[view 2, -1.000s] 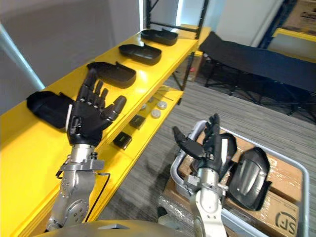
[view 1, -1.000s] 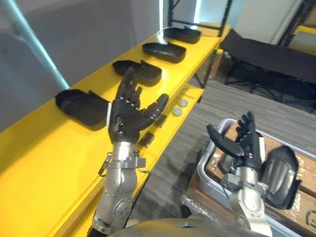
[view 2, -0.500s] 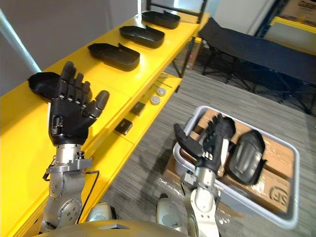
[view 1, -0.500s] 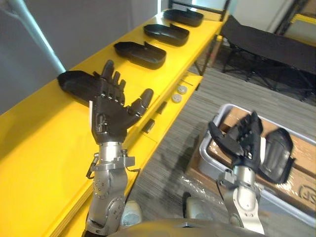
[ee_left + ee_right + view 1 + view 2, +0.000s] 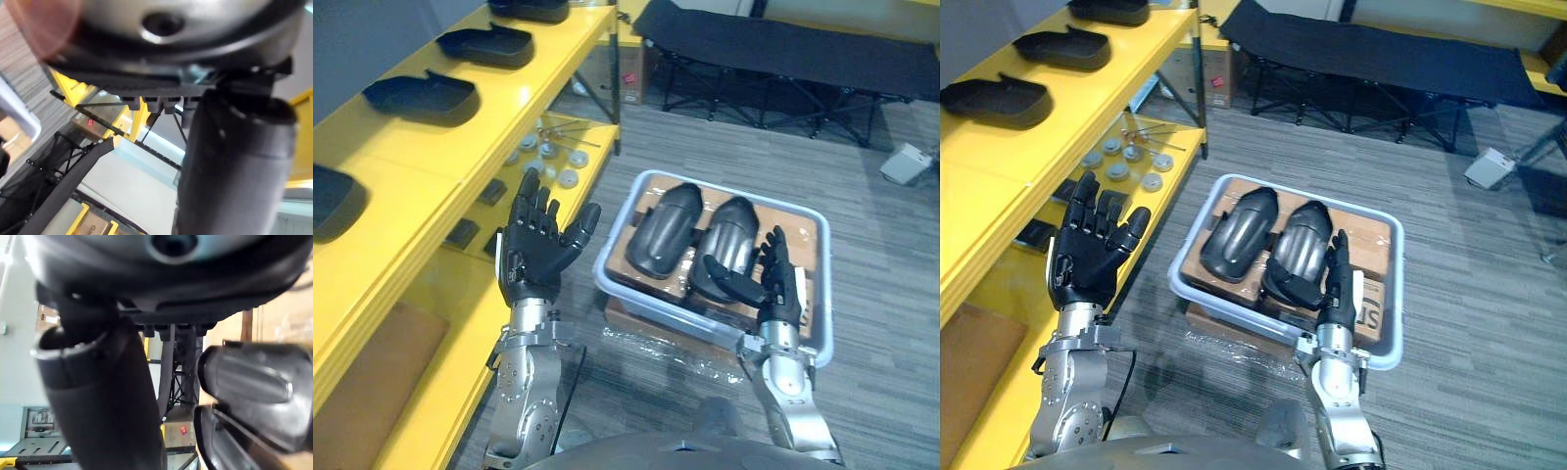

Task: Walk over and take three plastic housings, then place them on the shelf

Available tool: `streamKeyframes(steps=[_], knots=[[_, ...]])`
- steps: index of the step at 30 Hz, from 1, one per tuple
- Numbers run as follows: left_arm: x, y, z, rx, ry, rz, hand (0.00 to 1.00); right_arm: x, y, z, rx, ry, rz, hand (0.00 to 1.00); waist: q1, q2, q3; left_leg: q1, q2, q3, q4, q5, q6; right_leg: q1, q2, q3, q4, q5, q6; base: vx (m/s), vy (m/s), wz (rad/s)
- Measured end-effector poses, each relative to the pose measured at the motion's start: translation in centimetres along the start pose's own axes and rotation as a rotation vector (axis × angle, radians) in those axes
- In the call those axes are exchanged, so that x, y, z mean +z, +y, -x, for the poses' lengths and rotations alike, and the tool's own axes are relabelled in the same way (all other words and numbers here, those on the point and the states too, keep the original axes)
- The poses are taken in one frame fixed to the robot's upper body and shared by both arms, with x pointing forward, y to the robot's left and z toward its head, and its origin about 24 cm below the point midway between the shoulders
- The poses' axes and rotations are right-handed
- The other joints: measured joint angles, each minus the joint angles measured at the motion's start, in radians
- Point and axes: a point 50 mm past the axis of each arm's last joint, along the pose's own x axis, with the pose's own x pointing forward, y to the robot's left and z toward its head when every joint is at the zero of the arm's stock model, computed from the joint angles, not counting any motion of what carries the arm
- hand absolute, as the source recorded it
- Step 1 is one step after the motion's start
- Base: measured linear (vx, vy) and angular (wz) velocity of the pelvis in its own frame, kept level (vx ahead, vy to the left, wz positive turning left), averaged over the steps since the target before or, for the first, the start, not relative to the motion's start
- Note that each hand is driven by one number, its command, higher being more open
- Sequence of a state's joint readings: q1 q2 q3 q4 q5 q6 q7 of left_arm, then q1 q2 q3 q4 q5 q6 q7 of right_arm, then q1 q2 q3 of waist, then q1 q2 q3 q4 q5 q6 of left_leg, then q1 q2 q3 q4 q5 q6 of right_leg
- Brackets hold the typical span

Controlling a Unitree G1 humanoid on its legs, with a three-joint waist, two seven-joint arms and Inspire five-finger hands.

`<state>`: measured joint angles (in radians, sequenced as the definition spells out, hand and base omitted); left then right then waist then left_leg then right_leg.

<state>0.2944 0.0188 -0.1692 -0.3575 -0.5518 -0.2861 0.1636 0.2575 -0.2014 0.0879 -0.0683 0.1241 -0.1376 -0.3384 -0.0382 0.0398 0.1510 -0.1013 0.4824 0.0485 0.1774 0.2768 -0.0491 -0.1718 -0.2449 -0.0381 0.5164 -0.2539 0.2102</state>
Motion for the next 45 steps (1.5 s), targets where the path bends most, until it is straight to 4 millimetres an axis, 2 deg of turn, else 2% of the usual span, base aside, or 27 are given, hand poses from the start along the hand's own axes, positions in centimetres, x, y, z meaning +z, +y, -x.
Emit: streamKeyframes(steps=[1,2,3,4,6,7,9,10,11,13,14,17,19,20,23,24,26,28,29,34,40,45], knots=[[0.0,0.1,0.0,0.006,0.004,0.02,1.0,0.1,-0.2,-0.1,0.018,-0.004,0.016,1.0,0.001,-0.01,0.007,-0.025,-0.009,-0.013,0.041,0.002,0.029,0.008,0.002,0.001,-0.035,-0.005,-0.016,-0.02,-0.174,-0.56],[-0.5,0.1,0.3,-0.001,0.025,0.04,1.0,0.3,-0.9,-0.5,0.039,-0.017,0.057,1.0,0.017,0.013,0.009,-0.04,-0.099,-0.087,0.143,-0.174,-0.081,0.014,0.011,0.022,-0.09,0.022,-0.033,-0.03,-0.187,-0.57],[-0.6,0.1,0.5,-0.01,0.036,0.039,1.0,0.4,-1.2,-0.6,0.041,-0.021,0.068,1.0,0.016,0.025,0.005,-0.054,-0.124,-0.078,0.181,-0.238,-0.085,0.02,0.02,0.025,-0.119,0.04,-0.038,-0.03,-0.079,-0.56],[-0.8,-0.1,0.7,-0.04,0.042,0.042,1.0,0.5,-1.7,-0.8,0.029,-0.022,0.066,1.0,0.016,0.035,-0.001,-0.079,-0.17,-0.08,0.23,-0.33,-0.095,0.024,0.025,0.027,-0.165,0.073,-0.043,-0.01,-0.013,-0.23],[-0.9,-0.6,0.6,-0.073,0.041,0.045,1.0,0.5,-2.1,-1.2,0.004,-0.02,0.061,1.0,0.015,0.034,0.0,-0.088,-0.213,-0.061,0.23,-0.404,-0.088,0.029,0.037,0.024,-0.219,0.119,-0.04,0.0,0.001,-0.07],[-1.3,-0.7,0.3,-0.093,0.052,0.036,1.0,0.3,-2.4,-1.7,-0.017,-0.017,0.065,1.0,0.01,0.033,0.001,-0.078,-0.227,-0.055,0.184,-0.421,-0.083,0.029,0.039,0.016,-0.246,0.143,-0.03,-0.04,0.045,0.1],[-1.8,-0.6,-0.2,-0.1,0.066,0.025,1.0,0.4,-2.5,-2.6,-0.061,-0.021,0.079,1.0,0.013,0.03,0.004,-0.057,-0.245,-0.056,0.116,-0.445,-0.129,0.012,0.026,0.023,-0.266,0.171,-0.014,-0.09,0.119,-0.06],[-2.0,-0.3,-0.5,-0.106,0.08,0.009,1.0,0.3,-2.1,-3.1,-0.092,-0.011,0.069,1.0,0.016,0.004,0.023,-0.057,-0.275,-0.044,0.111,-0.441,-0.133,0.014,0.0,0.038,-0.302,0.204,-0.001,-0.13,0.199,-0.39],[-2.3,-0.1,-0.5,-0.106,0.099,-0.005,1.0,0.2,-1.6,-3.2,-0.113,0.005,0.049,1.0,0.035,-0.012,0.032,-0.062,-0.29,-0.02,0.116,-0.444,-0.127,0.016,-0.015,0.039,-0.349,0.249,-0.003,-0.13,0.198,-0.45],[-2.3,0.2,-0.4,-0.115,0.114,-0.028,1.0,-0.1,-0.9,-3.4,-0.141,0.022,0.022,1.0,0.051,-0.029,0.045,-0.071,-0.308,0.014,0.123,-0.448,-0.113,0.015,-0.035,0.027,-0.413,0.311,-0.006,-0.1,0.161,-0.44],[-2.3,0.1,-0.5,-0.123,0.114,-0.033,1.0,-0.3,-0.8,-3.3,-0.165,0.032,0.018,1.0,0.05,-0.03,0.049,-0.09,-0.32,0.018,0.138,-0.452,-0.107,0.014,-0.049,0.005,-0.435,0.324,-0.01,-0.08,0.127,-0.2],[-2.3,-0.5,-0.9,-0.151,0.104,-0.03,1.0,-1.3,-1.2,-3.9,-0.225,0.076,0.038,1.0,0.048,-0.025,0.063,-0.135,-0.325,0.007,0.182,-0.46,-0.104,-0.003,-0.055,0.001,-0.444,0.337,0.009,-0.05,0.059,0.08],[-2.1,-1.7,-1.8,-0.197,0.084,-0.019,1.0,-1.2,-2.0,-5.8,-0.322,0.088,0.041,1.0,0.049,-0.008,0.102,-0.191,-0.322,-0.017,0.223,-0.461,-0.111,-0.021,-0.048,-0.013,-0.452,0.354,0.011,-0.09,0.005,0.13],[-2.1,-2.7,-2.3,-0.241,0.074,-0.012,1.0,-0.6,-2.5,-7.4,-0.393,0.081,0.032,1.0,0.055,-0.004,0.138,-0.215,-0.322,-0.024,0.24,-0.461,-0.111,-0.031,-0.045,-0.014,-0.464,0.37,0.012,-0.12,0.007,0.03],[-1.9,-3.7,-2.8,-0.285,0.06,-0.004,1.0,1.3,-3.1,-9.6,-0.494,0.037,0.008,1.0,0.068,-0.008,0.189,-0.247,-0.32,-0.034,0.256,-0.459,-0.112,-0.042,-0.04,-0.017,-0.489,0.394,0.009,-0.08,0.003,0.01],[-1.8,-3.8,-3.0,-0.291,0.056,-0.008,1.0,2.6,-3.3,-10.5,-0.53,-0.002,0.006,1.0,0.073,-0.011,0.203,-0.266,-0.319,-0.038,0.262,-0.457,-0.112,-0.053,-0.037,-0.018,-0.498,0.403,0.007,-0.03,-0.004,0.03],[-1.7,-3.8,-3.2,-0.297,0.049,-0.016,1.0,4.9,-4.3,-11.6,-0.592,-0.079,0.013,1.0,0.088,-0.01,0.233,-0.284,-0.318,-0.047,0.273,-0.454,-0.111,-0.058,-0.034,-0.025,-0.506,0.412,0.008,0.0,-0.001,0.05],[-1.6,-3.8,-3.3,-0.295,0.046,-0.021,1.0,5.9,-4.7,-12.1,-0.616,-0.112,0.017,1.0,0.091,-0.009,0.24,-0.296,-0.318,-0.057,0.275,-0.452,-0.111,-0.059,-0.033,-0.036,-0.506,0.412,0.008,0.03,-0.002,0.12],[-1.5,-3.6,-3.4,-0.291,0.047,-0.032,1.0,6.7,-4.6,-12.6,-0.618,-0.129,0.01,1.0,0.093,-0.017,0.245,-0.296,-0.318,-0.058,0.274,-0.45,-0.11,-0.06,-0.033,-0.039,-0.506,0.412,0.008,0.04,-0.002,0.11],[-2.0,-3.1,-3.8,-0.277,0.064,-0.055,1.0,7.9,-4.9,-14.2,-0.591,-0.13,0.021,1.0,0.105,-0.02,0.251,-0.306,-0.319,-0.061,0.276,-0.45,-0.11,-0.065,-0.032,-0.044,-0.506,0.412,0.008,0.01,0.0,0.01],[-2.1,-3.3,-4.3,-0.281,0.061,-0.057,1.0,10.4,-6.5,-16.2,-0.596,-0.143,0.022,1.0,0.115,-0.001,0.321,-0.331,-0.32,-0.082,0.296,-0.451,-0.11,-0.068,-0.029,-0.061,-0.501,0.416,0.01,-0.03,0.002,0.05],[-2.7,-2.8,-4.3,-0.261,0.088,-0.069,1.0,11.0,-7.4,-17.5,-0.571,-0.087,-0.003,1.0,0.118,0.002,0.323,-0.346,-0.321,-0.089,0.308,-0.451,-0.11,-0.073,-0.03,-0.069,-0.501,0.417,0.01,0.0,0.005,0.03]])
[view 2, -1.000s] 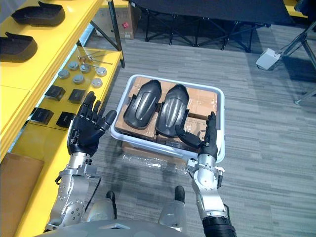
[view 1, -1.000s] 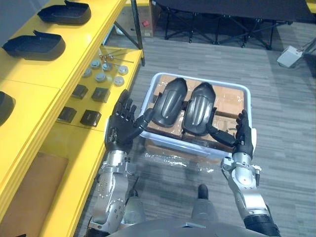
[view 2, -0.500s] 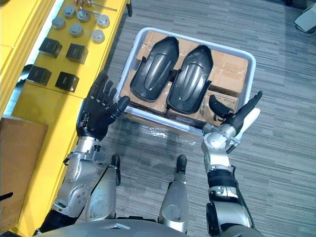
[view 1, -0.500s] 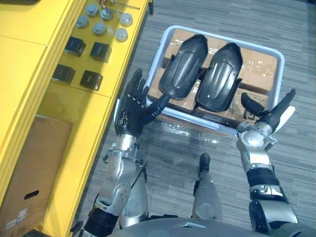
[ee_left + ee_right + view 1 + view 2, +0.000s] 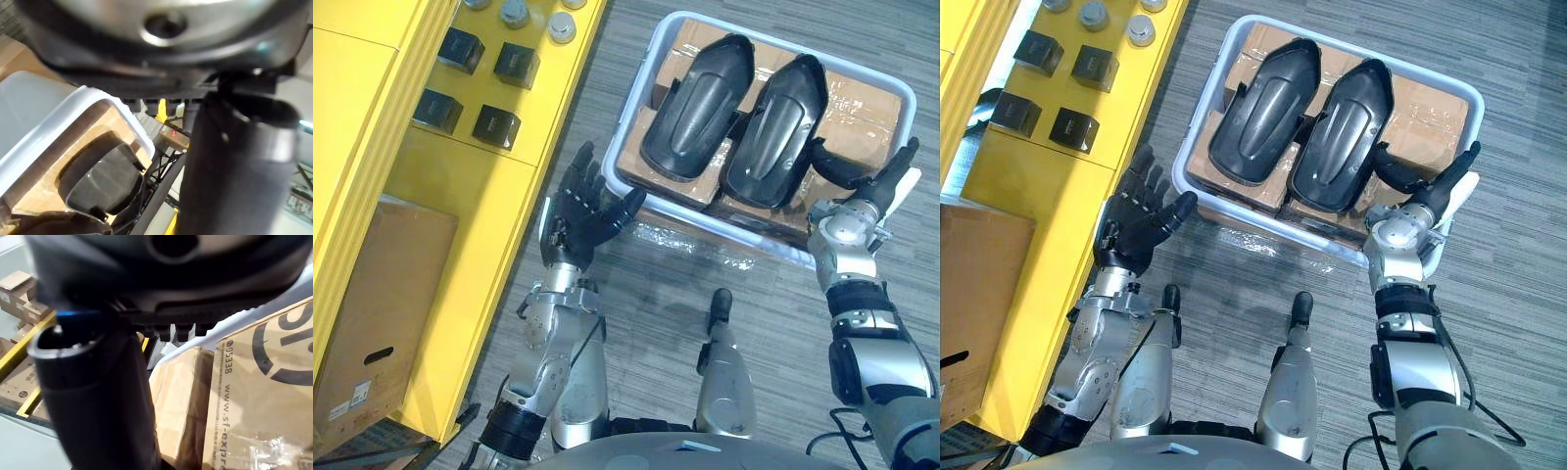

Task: Walk over and take three plastic housings, then place them on the shelf

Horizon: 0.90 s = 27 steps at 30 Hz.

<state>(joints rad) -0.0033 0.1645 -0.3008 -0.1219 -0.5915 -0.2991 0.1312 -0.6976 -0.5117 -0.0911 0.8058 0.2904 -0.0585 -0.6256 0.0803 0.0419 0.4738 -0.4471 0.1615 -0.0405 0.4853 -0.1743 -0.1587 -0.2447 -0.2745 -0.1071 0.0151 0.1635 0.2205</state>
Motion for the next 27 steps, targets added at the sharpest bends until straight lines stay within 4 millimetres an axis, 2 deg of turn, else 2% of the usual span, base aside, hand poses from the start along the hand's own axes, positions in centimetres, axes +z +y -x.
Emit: streamKeyframes(steps=[3,4,5,7,11,15,17,23,27], knots=[[-0.3,0.2,-0.1,0.017,0.013,0.002,1.0,0.7,-0.2,-1.3,0.026,0.036,0.025,1.0,0.008,0.017,0.011,-0.004,-0.001,-0.004,0.0,0.0,0.001,0.0,0.0,-0.003,0.0,0.003,0.0,0.0,0.002,0.02],[-0.4,0.3,-0.1,0.021,0.016,0.006,1.0,0.8,-0.3,-1.5,0.031,0.039,0.041,0.0,0.011,0.023,0.013,-0.005,-0.001,-0.006,0.0,0.0,0.001,0.0,0.0,-0.005,0.0,0.003,0.0,-0.02,-0.002,0.09],[-0.5,0.1,-0.4,0.022,0.017,0.027,1.0,1.0,-0.8,-2.1,0.02,0.044,0.074,0.0,0.016,0.034,0.015,-0.016,-0.003,-0.015,0.0,0.002,0.001,-0.003,0.0,-0.014,0.0,0.004,0.0,-0.01,-0.005,0.1],[-0.8,0.1,-0.4,0.026,0.028,0.028,1.0,1.5,-1.5,-2.8,-0.001,0.049,0.083,0.0,0.022,0.041,0.018,-0.026,-0.005,-0.025,-0.001,0.006,0.001,-0.006,0.0,-0.024,0.0,0.006,-0.001,-0.02,-0.005,0.15],[-1.7,0.5,-0.5,0.043,0.062,0.019,1.0,2.6,-4.3,-4.7,-0.037,0.06,0.121,0.0,0.045,0.045,0.02,-0.039,-0.009,-0.032,-0.002,0.014,0.002,-0.014,-0.002,-0.05,0.0,0.017,-0.01,-0.01,0.0,0.05],[-1.9,0.8,-0.3,0.057,0.072,0.019,1.0,2.6,-6.9,-5.6,-0.058,0.102,0.185,0.0,0.045,0.048,0.021,-0.037,-0.01,-0.04,-0.023,0.03,-0.001,-0.017,-0.002,-0.06,0.0,0.017,-0.01,-0.01,-0.018,0.06],[-2.0,0.7,-0.2,0.056,0.077,0.022,1.0,2.6,-7.7,-5.8,-0.074,0.112,0.234,0.0,0.041,0.06,0.025,-0.032,-0.01,-0.045,-0.04,0.043,-0.004,-0.016,0.0,-0.067,0.0,0.017,-0.01,0.0,-0.032,0.06],[-2.2,0.4,0.0,0.044,0.083,0.027,1.0,3.1,-7.2,-5.8,-0.053,0.073,0.383,0.0,0.03,0.072,0.024,-0.011,-0.009,-0.045,-0.062,0.064,-0.005,-0.006,0.001,-0.067,0.0,0.018,-0.011,0.0,-0.004,0.01],[-1.3,0.4,0.6,0.044,0.052,0.041,1.0,2.6,-6.1,-5.4,-0.03,0.082,0.444,0.0,0.028,0.071,0.024,0.036,0.002,-0.036,-0.093,0.07,-0.01,0.023,0.009,-0.068,-0.003,0.018,-0.017,0.01,-0.017,-0.05]])
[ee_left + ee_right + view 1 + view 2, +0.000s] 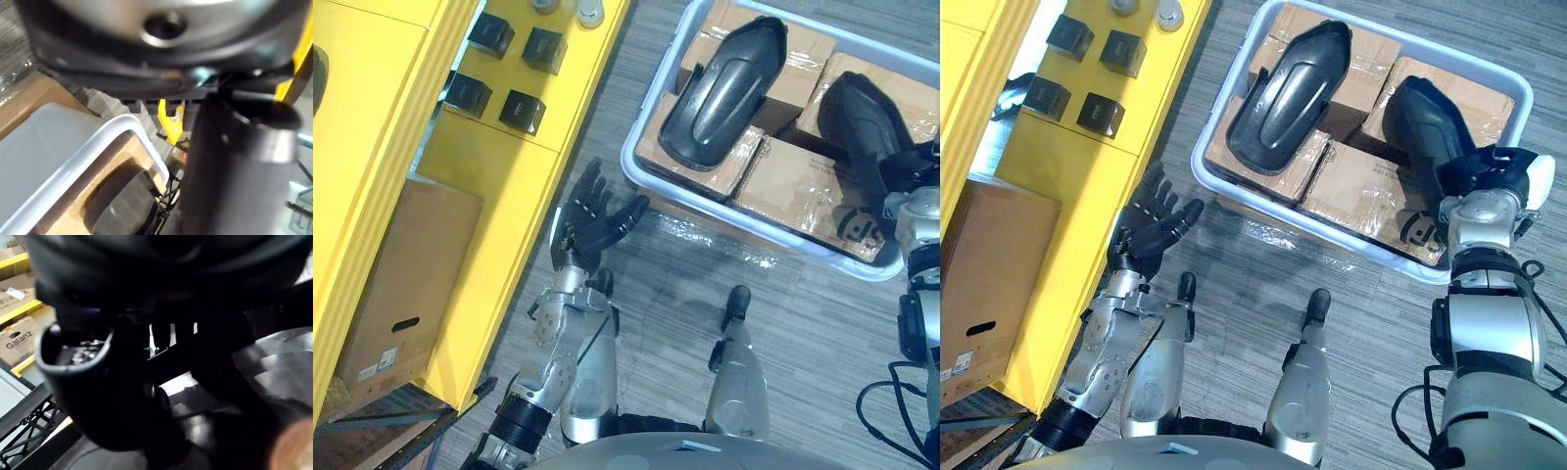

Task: Walk over and take three plastic housings, then place them on the shelf

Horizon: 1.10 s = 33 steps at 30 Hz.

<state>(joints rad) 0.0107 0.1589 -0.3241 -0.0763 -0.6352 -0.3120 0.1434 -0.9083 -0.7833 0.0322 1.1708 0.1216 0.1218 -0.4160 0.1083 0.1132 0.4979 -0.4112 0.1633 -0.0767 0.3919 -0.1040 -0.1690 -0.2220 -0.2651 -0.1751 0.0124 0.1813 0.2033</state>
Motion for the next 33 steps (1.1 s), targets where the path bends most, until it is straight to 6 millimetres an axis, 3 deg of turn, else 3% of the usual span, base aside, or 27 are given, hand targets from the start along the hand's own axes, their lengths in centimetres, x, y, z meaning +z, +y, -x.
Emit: streamKeyframes(steps=[6,9,12,14,16,17,21,25,28,33], knots=[[1.2,-0.2,0.5,-0.05,-0.024,0.015,1.0,-0.2,2.2,1.7,0.033,-0.105,0.116,0.0,-0.006,-0.005,-0.006,0.109,0.02,0.018,-0.115,0.041,-0.011,0.063,0.016,-0.007,-0.028,-0.003,-0.012,0.03,-0.042,-0.03],[1.3,-0.5,0.0,-0.096,0.01,-0.013,1.0,0.8,5.2,4.0,0.106,-0.185,0.095,0.0,-0.021,-0.03,-0.035,0.157,0.032,0.035,-0.184,0.075,-0.017,0.076,0.027,0.0,-0.046,-0.001,-0.021,0.04,-0.043,-0.12],[0.4,-1.4,-0.5,-0.167,0.106,-0.023,1.0,0.9,8.6,7.4,0.197,-0.273,0.072,0.0,-0.028,-0.06,-0.13,0.202,0.038,0.071,-0.246,0.09,-0.021,0.083,0.029,0.016,-0.069,0.003,-0.024,0.09,-0.016,-0.2],[0.1,-1.7,-0.8,-0.184,0.15,-0.027,1.0,0.8,9.5,8.5,0.208,-0.298,0.074,0.0,-0.027,-0.067,-0.162,0.22,0.039,0.084,-0.26,0.092,-0.021,0.086,0.03,0.019,-0.07,0.003,-0.024,0.08,-0.004,-0.2],[-0.8,-2.4,-1.4,-0.218,0.227,-0.033,1.0,1.0,10.5,9.9,0.219,-0.343,0.08,0.0,-0.03,-0.074,-0.195,0.263,0.04,0.102,-0.278,0.093,-0.021,0.107,0.029,0.02,-0.07,0.003,-0.024,0.07,0.001,-0.2],[-2.0,-2.6,-1.5,-0.234,0.318,0.021,1.0,1.0,11.1,10.7,0.223,-0.373,0.091,0.0,-0.032,-0.084,-0.231,0.283,0.041,0.115,-0.295,0.093,-0.021,0.112,0.029,0.02,-0.072,0.003,-0.024,0.04,0.003,-0.14],[-5.7,-2.7,-1.5,-0.204,0.557,0.118,1.0,1.9,11.8,12.0,0.217,-0.466,0.1,0.0,-0.044,-0.103,-0.285,0.325,0.041,0.13,-0.32,0.096,-0.024,0.142,0.03,0.02,-0.089,0.003,-0.025,0.02,-0.003,-0.1],[-8.6,-1.8,-0.6,-0.099,0.721,0.146,1.0,3.5,12.4,13.7,0.24,-0.626,0.09,0.0,-0.073,-0.116,-0.31,0.364,0.041,0.148,-0.348,0.104,-0.025,0.157,0.03,0.03,-0.089,0.002,-0.025,-0.02,-0.006,-0.1],[-9.3,-1.7,-0.5,-0.044,0.774,0.2,1.0,2.7,13.0,14.7,0.277,-0.661,0.109,0.0,-0.083,-0.125,-0.332,0.388,0.042,0.158,-0.356,0.105,-0.026,0.169,0.03,0.037,-0.089,0.002,-0.025,-0.02,-0.007,-0.07],[-8.6,-2.9,-2.2,-0.042,0.752,0.262,1.0,0.9,14.4,16.4,0.357,-0.646,0.122,0.0,-0.086,-0.141,-0.358,0.404,0.041,0.166,-0.364,0.108,-0.027,0.175,0.03,0.043,-0.089,0.002,-0.025,-0.03,-0.006,-0.05]])
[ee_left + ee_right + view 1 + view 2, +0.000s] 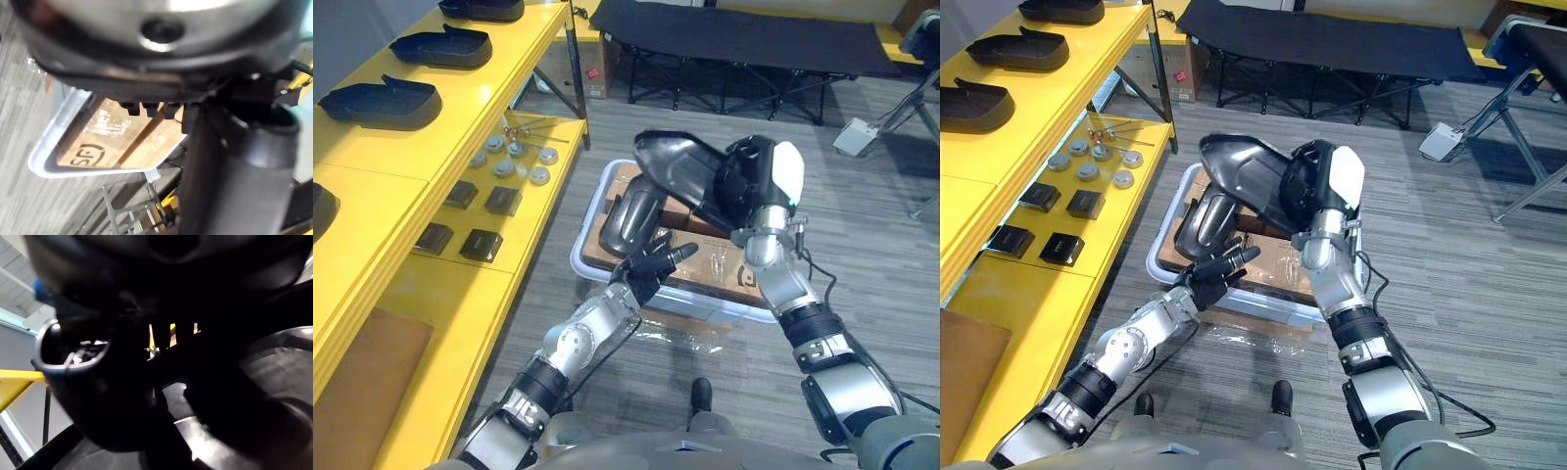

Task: Walk over and take three plastic housings, then place them on the shelf

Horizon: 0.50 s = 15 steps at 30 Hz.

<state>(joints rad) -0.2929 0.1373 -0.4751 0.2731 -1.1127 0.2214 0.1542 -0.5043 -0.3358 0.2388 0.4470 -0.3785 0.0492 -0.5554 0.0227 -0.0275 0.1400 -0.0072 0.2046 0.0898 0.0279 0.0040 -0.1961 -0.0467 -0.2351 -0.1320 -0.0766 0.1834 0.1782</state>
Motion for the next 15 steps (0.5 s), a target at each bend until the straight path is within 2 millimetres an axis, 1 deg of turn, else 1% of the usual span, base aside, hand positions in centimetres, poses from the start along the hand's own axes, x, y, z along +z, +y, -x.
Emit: streamKeyframes(steps=[2,5,8,11,15], knots=[[0.4,-0.9,-0.4,-0.016,-0.009,0.054,1.0,0.4,0.6,0.4,0.026,-0.02,-0.012,0.0,-0.002,0.0,-0.001,0.007,0.0,0.001,-0.003,0.003,0.0,0.003,0.0,0.001,0.0,0.001,0.0,0.0,0.0,0.0],[0.4,-1.4,-0.6,-0.029,-0.021,0.143,1.0,0.7,1.3,0.8,0.044,-0.037,-0.027,0.0,-0.005,-0.001,-0.004,0.023,0.0,0.005,-0.016,0.007,-0.001,0.013,0.0,0.001,0.0,0.001,0.0,0.0,0.0,0.0],[0.6,-1.3,-0.8,-0.019,-0.061,0.24,1.0,0.8,2.1,1.4,0.085,-0.051,-0.019,0.0,-0.005,-0.012,-0.02,0.023,0.0,0.005,-0.018,0.007,-0.001,0.013,0.0,0.001,-0.001,0.001,0.0,0.0,0.0,0.0],[1.2,-1.2,-0.9,-0.023,-0.102,0.333,1.0,0.7,2.9,2.1,0.123,-0.056,-0.022,0.0,-0.004,-0.025,-0.035,0.023,0.0,0.004,-0.018,0.008,-0.001,0.013,0.0,0.0,-0.001,0.001,0.0,0.0,0.0,0.0],[2.0,-1.7,-1.2,-0.083,-0.133,0.413,1.0,0.8,3.8,3.0,0.168,-0.064,-0.033,0.0,-0.002,-0.03,-0.047,0.023,-0.001,0.002,-0.018,0.008,-0.001,0.015,0.0,-0.002,-0.001,0.001,0.0,0.0,0.0,0.0]])
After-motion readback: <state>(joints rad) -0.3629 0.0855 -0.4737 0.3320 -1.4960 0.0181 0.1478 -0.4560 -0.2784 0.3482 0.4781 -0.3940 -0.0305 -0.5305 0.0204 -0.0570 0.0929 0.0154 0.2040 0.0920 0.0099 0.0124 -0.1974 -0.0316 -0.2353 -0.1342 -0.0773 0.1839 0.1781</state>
